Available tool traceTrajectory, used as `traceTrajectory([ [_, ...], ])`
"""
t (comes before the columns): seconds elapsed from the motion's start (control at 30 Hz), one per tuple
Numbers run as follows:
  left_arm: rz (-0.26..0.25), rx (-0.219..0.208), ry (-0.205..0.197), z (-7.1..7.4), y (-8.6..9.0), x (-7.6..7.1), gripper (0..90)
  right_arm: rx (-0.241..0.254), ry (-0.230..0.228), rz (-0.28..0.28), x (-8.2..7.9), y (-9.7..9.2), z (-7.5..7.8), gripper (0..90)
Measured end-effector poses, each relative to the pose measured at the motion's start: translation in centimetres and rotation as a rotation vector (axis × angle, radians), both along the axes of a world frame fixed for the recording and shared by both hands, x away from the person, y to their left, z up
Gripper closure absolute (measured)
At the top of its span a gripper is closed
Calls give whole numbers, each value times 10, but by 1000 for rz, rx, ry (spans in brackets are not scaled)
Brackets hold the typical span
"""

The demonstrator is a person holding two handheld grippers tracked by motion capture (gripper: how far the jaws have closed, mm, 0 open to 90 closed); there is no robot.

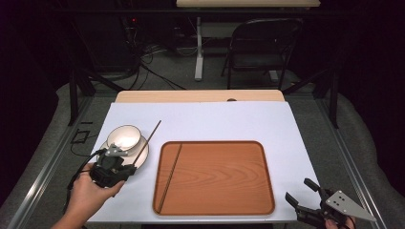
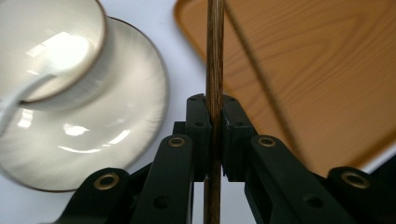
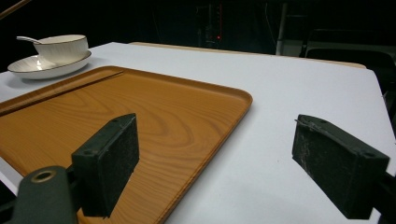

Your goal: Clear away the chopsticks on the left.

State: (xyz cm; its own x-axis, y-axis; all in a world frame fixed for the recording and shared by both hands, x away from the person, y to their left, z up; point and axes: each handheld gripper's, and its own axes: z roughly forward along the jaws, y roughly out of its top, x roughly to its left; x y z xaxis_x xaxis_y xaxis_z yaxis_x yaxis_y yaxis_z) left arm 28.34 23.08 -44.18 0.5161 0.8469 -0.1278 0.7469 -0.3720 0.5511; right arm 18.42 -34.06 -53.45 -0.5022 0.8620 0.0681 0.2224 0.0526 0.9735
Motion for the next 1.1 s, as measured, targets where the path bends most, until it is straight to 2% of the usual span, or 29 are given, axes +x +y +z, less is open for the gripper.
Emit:
traceTrajectory([
  [0.13, 71, -175, 127, -4, 0, 6, 838, 1, -3, 0, 0, 0, 0, 144],
  [0.2, 117, -283, 189, -7, 1, 9, 837, 0, -3, 1, 0, 0, 0, 144],
  [0.27, 143, -327, 223, -10, 0, 11, 838, 0, -4, 1, 0, 0, 0, 144],
  [0.33, 148, -340, 235, -12, -2, 13, 837, 3, -3, -1, 0, 0, 0, 144],
  [0.43, 151, -369, 272, -16, -7, 16, 837, 0, -1, 1, 0, 0, 0, 144],
  [0.53, 152, -379, 320, -23, -15, 19, 837, 0, 0, 3, 0, 0, 0, 144],
  [0.8, 154, -388, 390, -41, -30, 27, 837, -6, -8, 7, 0, 1, 1, 144],
  [1.1, 200, -376, 446, -63, -34, 35, 837, -10, -13, 8, -1, 2, 1, 144],
])
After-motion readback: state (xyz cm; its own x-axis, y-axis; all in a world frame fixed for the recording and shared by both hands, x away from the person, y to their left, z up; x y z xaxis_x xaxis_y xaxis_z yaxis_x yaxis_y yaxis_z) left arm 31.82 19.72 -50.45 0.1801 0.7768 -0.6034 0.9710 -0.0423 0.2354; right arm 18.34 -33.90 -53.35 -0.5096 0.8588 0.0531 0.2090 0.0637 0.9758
